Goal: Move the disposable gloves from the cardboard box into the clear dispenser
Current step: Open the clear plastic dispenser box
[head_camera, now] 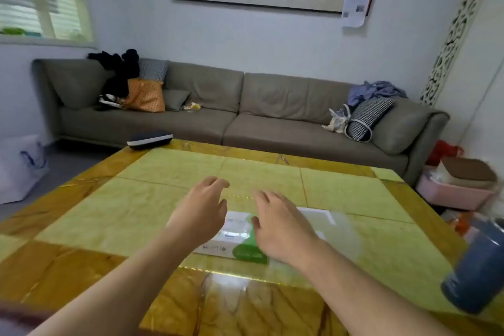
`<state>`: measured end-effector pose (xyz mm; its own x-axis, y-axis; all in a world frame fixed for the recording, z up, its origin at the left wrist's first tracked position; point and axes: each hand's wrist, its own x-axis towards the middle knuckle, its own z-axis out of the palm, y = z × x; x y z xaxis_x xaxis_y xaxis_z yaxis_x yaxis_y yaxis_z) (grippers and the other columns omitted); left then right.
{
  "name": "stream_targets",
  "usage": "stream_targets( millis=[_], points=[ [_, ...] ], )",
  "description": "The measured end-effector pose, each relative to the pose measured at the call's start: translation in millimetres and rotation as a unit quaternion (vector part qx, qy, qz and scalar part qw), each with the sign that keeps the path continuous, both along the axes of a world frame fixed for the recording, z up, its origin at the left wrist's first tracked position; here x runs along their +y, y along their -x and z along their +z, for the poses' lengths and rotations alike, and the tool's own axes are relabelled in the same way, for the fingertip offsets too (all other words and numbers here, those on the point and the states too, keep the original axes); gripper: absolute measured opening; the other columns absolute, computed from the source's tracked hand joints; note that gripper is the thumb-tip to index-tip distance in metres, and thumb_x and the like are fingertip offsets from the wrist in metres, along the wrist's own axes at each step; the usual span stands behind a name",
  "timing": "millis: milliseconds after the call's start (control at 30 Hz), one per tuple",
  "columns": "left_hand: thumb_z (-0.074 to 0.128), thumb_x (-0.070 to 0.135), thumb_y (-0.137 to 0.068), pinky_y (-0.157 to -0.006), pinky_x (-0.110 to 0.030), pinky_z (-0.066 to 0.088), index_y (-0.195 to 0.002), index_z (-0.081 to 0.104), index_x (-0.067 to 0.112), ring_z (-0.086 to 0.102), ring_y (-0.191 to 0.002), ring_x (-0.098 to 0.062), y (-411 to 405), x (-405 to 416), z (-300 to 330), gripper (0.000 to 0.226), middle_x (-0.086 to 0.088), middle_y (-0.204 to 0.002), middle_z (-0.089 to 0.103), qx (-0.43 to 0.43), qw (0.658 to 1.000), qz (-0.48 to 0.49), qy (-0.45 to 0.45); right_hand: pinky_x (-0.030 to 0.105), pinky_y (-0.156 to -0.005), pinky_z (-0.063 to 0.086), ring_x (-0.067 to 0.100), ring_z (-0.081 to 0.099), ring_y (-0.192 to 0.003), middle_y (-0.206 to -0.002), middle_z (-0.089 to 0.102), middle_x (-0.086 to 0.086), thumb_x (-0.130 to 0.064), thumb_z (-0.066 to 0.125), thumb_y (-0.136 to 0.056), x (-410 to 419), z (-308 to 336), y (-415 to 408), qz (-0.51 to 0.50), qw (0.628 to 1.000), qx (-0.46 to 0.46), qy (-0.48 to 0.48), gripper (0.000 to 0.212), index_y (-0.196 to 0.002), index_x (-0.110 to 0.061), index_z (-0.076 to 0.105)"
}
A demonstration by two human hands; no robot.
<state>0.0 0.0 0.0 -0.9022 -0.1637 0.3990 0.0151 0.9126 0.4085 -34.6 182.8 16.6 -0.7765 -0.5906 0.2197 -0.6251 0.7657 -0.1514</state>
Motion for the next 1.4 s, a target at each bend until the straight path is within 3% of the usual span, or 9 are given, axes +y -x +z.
stream_targets(
  millis=[133, 333, 500, 600, 800, 900, 1033, 1267, 1400],
  points=[
    [0.056, 0.017, -0.102, -0.093, -0.028, 0.048, -0.138, 0.057, 0.021, 0.057, -0.118, -0.014, 15, -15, -38, 0.037, 0.007, -0.136, 0.056, -0.042, 0.998, 0.002, -0.041, 0.038, -0.104, 0.046, 0.026, 0.045, -0.132, -0.138, 0.052, 0.005, -0.010, 0.064, -0.092, -21, -18, 13, 0.001, 0.997, -0.061, -0.049, 0.049, -0.138, -0.013, 0.049],
    [0.059, 0.026, -0.097, -0.092, -0.021, 0.043, -0.141, 0.052, 0.029, 0.050, -0.118, -0.002, 31, 9, -57, 0.045, 0.018, -0.135, 0.049, -0.045, 0.991, -0.069, -0.101, 0.030, -0.080, 0.051, 0.017, 0.055, -0.118, -0.150, 0.041, -0.011, -0.003, 0.059, -0.087, 30, 6, 38, -0.089, 0.991, -0.090, -0.045, 0.073, -0.152, -0.029, 0.040],
    [0.073, 0.061, -0.078, -0.118, -0.032, 0.035, -0.162, 0.008, 0.035, 0.028, -0.146, -0.005, 50, 38, -57, 0.109, 0.024, -0.164, 0.009, -0.158, 0.966, -0.184, -0.095, 0.031, -0.085, 0.051, 0.015, 0.047, -0.124, -0.141, 0.033, -0.011, -0.037, 0.083, -0.078, 102, -9, 45, -0.161, 0.966, -0.086, -0.183, 0.088, -0.145, -0.035, 0.027],
    [0.076, 0.079, -0.066, -0.125, -0.037, 0.026, -0.163, -0.011, 0.033, 0.015, -0.153, -0.009, 63, 55, -67, 0.138, 0.022, -0.167, 0.003, -0.201, 0.958, -0.190, -0.075, 0.036, -0.092, 0.049, 0.021, 0.046, -0.121, -0.133, 0.036, -0.004, -0.043, 0.079, -0.083, 105, -28, 40, -0.122, 0.970, 0.012, -0.208, 0.071, -0.134, -0.030, 0.031],
    [0.085, 0.074, -0.059, -0.114, -0.034, 0.042, -0.160, -0.007, 0.045, 0.038, -0.140, -0.010, 76, 59, -82, 0.140, 0.018, -0.155, 0.038, -0.180, 0.959, -0.162, -0.145, 0.033, -0.076, 0.047, 0.017, 0.059, -0.114, -0.127, 0.050, -0.013, -0.043, 0.059, -0.090, 116, -30, 37, -0.083, 0.984, 0.061, -0.142, 0.042, -0.130, -0.035, 0.048],
    [0.086, 0.075, -0.054, -0.110, -0.035, 0.047, -0.161, -0.005, 0.044, 0.042, -0.135, -0.007, 78, 57, -84, 0.143, 0.021, -0.151, 0.040, -0.180, 0.957, -0.160, -0.161, 0.031, -0.079, 0.055, 0.008, 0.064, -0.108, -0.127, 0.059, -0.024, -0.053, 0.057, -0.095, 128, -23, 40, -0.081, 0.991, 0.062, -0.083, 0.038, -0.129, -0.040, 0.063],
    [0.085, 0.077, -0.054, -0.115, -0.033, 0.040, -0.162, -0.005, 0.039, 0.039, -0.137, -0.005, 78, 58, -85, 0.146, 0.026, -0.150, 0.037, -0.178, 0.958, -0.157, -0.158, 0.017, -0.056, 0.041, 0.005, 0.063, -0.077, -0.102, 0.067, -0.023, -0.049, 0.068, -0.093, 134, -19, 60, -0.104, 0.987, 0.120, 0.012, 0.021, -0.106, -0.036, 0.077],
    [0.083, 0.076, -0.059, -0.116, -0.026, 0.035, -0.161, -0.005, 0.040, 0.032, -0.141, 0.001, 76, 61, -86, 0.139, 0.031, -0.152, 0.030, -0.164, 0.961, -0.164, -0.152, 0.031, -0.048, 0.023, 0.032, 0.043, -0.052, -0.050, 0.045, 0.000, -0.049, 0.078, -0.087, 114, -6, 113, -0.298, 0.915, 0.191, 0.195, 0.057, -0.061, -0.012, 0.043],
    [0.080, 0.079, -0.060, -0.116, -0.027, 0.035, -0.159, -0.002, 0.044, 0.032, -0.140, 0.001, 74, 63, -87, 0.134, 0.029, -0.153, 0.030, -0.160, 0.963, -0.160, -0.146, 0.030, -0.047, 0.019, 0.026, 0.037, -0.048, -0.048, 0.040, 0.003, -0.025, 0.061, -0.096, 113, -6, 120, -0.303, 0.903, 0.200, 0.228, 0.047, -0.058, -0.009, 0.041]
  ],
)
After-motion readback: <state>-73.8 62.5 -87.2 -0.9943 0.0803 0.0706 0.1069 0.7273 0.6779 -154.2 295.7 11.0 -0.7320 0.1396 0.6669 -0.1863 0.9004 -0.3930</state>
